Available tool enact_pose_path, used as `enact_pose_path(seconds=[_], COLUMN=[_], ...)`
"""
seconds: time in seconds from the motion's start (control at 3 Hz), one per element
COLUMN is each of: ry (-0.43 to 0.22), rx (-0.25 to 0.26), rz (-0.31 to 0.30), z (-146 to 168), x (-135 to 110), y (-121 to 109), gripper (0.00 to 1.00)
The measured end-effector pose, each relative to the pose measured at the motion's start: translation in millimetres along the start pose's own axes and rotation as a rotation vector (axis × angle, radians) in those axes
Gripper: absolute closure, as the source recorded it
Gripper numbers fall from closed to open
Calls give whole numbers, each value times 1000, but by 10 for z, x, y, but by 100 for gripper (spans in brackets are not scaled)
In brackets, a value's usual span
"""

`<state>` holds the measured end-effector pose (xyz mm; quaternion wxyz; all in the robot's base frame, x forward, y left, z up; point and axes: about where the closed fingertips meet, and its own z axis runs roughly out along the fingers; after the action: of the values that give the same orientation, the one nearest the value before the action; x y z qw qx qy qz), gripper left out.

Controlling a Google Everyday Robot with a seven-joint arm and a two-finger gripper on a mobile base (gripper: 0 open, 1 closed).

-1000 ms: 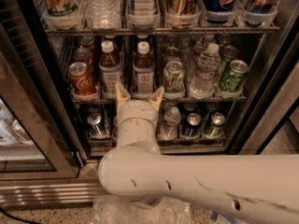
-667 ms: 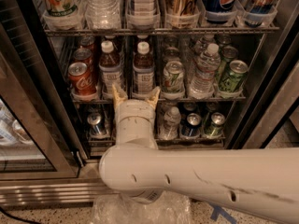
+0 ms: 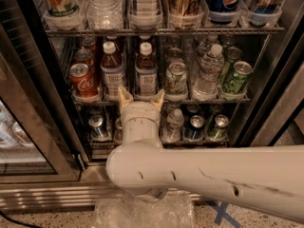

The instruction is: Pick blue plastic bottle from middle shelf of fridge

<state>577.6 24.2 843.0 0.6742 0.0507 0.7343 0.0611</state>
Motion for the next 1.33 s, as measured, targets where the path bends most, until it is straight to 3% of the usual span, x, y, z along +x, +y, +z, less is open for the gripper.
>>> enact_pose_path(seconds=[0.33, 0.67, 1.0, 1.33], ry=[1, 1, 1, 3], rx=[3, 3, 3, 18], rz=[0, 0, 0, 1], z=[5, 5, 5, -43], x=[8, 7, 7, 19], y=[-15, -15, -16, -38], gripper=[23, 4, 0, 11])
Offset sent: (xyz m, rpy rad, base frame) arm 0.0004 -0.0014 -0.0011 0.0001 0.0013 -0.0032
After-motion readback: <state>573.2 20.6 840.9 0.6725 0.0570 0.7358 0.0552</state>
